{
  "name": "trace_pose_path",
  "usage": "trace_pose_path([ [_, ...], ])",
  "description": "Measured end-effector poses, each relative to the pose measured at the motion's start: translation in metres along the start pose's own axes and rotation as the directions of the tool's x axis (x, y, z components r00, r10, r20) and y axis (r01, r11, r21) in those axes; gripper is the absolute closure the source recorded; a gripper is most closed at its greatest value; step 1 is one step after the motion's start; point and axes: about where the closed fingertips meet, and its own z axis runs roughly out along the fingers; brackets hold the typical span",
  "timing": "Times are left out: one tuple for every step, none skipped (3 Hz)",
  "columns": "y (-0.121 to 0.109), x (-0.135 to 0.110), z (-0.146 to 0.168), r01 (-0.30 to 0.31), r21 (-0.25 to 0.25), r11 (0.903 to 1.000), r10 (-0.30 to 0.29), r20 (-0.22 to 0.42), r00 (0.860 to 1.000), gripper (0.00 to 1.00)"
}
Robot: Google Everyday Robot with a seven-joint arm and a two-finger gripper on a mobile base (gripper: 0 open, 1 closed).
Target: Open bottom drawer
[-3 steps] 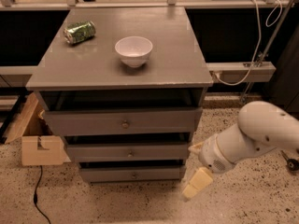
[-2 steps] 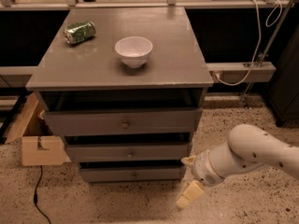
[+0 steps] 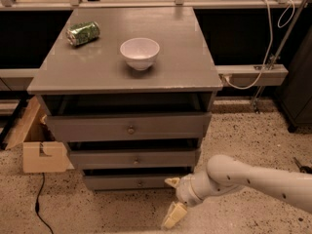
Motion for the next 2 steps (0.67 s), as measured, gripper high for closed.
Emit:
trace_pose_path([
  [0.0072, 0.0117, 0.0189, -0.026, -0.034, 0.9991, 0.026, 0.016, 1.000, 0.00],
  [0.0072, 0.0118, 0.0190, -0.025, -0.034, 0.9991, 0.026, 0.016, 1.000, 0.00],
])
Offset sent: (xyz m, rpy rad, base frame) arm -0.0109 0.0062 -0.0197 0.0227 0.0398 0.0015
